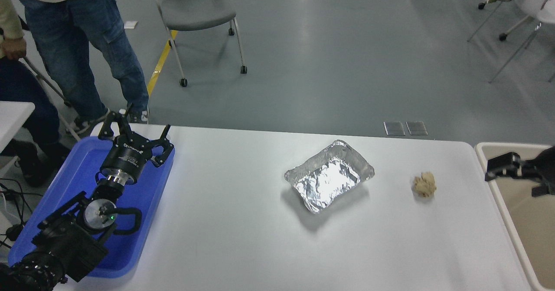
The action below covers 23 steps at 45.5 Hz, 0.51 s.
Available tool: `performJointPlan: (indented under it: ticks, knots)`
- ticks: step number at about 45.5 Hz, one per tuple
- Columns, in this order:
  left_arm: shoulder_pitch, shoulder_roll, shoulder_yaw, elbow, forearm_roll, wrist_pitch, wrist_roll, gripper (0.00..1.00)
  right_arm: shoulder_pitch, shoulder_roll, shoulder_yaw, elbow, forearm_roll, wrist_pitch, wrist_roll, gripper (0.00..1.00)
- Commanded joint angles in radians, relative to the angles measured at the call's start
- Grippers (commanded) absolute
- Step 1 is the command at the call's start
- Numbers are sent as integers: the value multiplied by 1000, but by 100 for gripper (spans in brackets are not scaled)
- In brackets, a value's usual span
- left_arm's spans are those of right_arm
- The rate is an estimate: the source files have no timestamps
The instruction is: Pick up paper cup place in dustbin
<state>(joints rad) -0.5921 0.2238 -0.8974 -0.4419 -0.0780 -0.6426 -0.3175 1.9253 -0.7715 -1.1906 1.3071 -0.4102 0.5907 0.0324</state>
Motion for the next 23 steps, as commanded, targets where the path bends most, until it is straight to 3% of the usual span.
performJointPlan:
  ticks: [1, 23]
  knots:
    - [0, 0, 0, 0, 0, 0, 0, 100, 247, 121, -38, 123, 14, 188, 1, 100]
    - [0, 0, 0, 0, 0, 1, 0, 100, 485, 253, -38, 147, 14, 195, 1, 100]
